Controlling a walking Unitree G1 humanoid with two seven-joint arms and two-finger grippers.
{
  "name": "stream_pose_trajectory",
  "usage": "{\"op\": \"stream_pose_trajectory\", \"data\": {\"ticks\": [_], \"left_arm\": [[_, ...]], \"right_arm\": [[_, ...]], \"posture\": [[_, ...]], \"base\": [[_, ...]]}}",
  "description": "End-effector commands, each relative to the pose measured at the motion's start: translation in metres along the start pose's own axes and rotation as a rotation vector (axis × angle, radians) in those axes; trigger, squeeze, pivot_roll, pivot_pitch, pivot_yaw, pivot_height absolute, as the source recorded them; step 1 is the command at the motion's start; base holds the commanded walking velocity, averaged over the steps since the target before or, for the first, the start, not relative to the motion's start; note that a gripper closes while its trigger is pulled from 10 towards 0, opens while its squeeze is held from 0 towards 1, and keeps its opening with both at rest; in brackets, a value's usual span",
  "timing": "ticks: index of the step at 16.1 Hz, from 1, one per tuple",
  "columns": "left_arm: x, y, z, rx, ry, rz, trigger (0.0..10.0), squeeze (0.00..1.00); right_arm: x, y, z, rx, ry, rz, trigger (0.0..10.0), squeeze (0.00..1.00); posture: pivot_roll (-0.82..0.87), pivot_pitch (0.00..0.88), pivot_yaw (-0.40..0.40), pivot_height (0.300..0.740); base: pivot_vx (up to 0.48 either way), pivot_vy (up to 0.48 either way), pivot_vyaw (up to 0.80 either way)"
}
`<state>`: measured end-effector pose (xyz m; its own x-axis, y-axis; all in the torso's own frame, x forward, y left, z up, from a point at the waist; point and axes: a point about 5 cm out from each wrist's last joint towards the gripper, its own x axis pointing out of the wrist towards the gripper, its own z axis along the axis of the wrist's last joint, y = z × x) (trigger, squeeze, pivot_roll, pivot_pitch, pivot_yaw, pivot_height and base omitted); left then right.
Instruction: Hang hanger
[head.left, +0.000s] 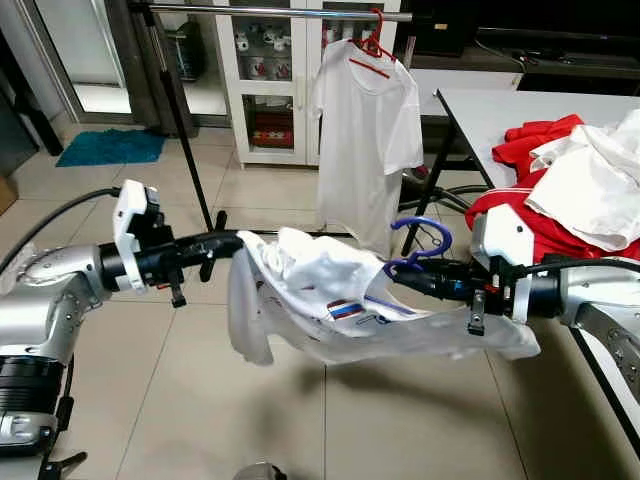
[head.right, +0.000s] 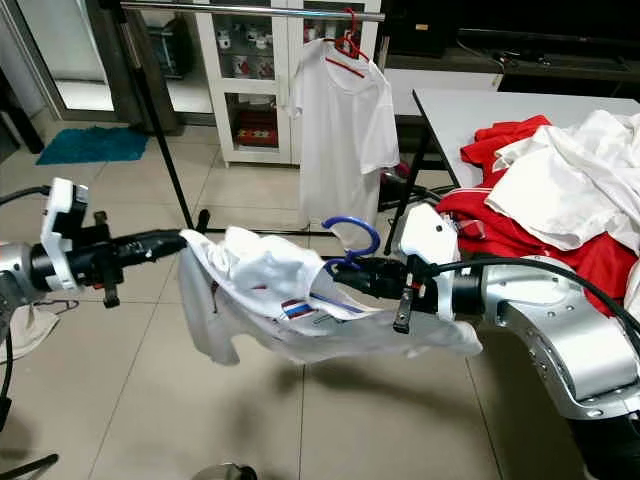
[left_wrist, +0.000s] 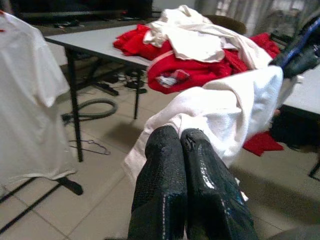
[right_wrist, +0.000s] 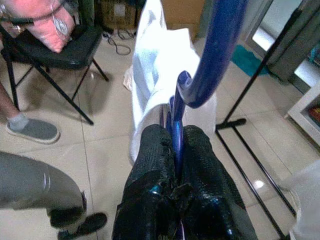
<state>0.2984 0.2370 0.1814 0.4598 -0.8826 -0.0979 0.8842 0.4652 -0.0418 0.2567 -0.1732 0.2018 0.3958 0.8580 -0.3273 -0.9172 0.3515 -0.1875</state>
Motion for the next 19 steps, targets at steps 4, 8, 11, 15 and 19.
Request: {"op": "stream_pose_trajectory", "data": {"ticks": [4, 8, 11, 15, 19], "left_arm": [[-0.003, 0.000, 0.013, 0.082, 0.018, 0.001, 0.0, 0.00], [-0.006, 0.013, 0.029, 0.145, -0.099, 0.133, 0.0, 0.00], [-0.022, 0.022, 0.024, 0.163, -0.098, 0.271, 0.0, 0.00], [-0.046, 0.018, 0.019, 0.181, -0.145, 0.371, 0.0, 0.00], [-0.049, -0.002, -0.003, 0.155, -0.139, 0.387, 0.0, 0.00]], "right_arm": [[0.000, 0.002, -0.008, -0.030, 0.074, 0.021, 10.0, 0.00], [-0.003, 0.002, -0.009, -0.029, 0.070, 0.011, 10.0, 0.00], [-0.011, 0.000, -0.003, -0.020, 0.032, -0.002, 10.0, 0.00], [-0.020, -0.008, -0.003, -0.015, 0.028, -0.062, 10.0, 0.00], [-0.027, -0.034, -0.004, 0.018, 0.033, -0.274, 10.0, 0.00]], "posture": [[0.06, 0.020, 0.010, 0.740], [0.06, 0.017, 0.020, 0.740], [0.05, 0.013, 0.023, 0.740], [0.06, 0.008, 0.020, 0.740], [0.06, 0.007, 0.018, 0.740]], "base": [[0.000, 0.000, 0.00], [0.000, 0.000, 0.00], [0.000, 0.000, 0.00], [0.000, 0.000, 0.00], [0.000, 0.000, 0.00]]}}
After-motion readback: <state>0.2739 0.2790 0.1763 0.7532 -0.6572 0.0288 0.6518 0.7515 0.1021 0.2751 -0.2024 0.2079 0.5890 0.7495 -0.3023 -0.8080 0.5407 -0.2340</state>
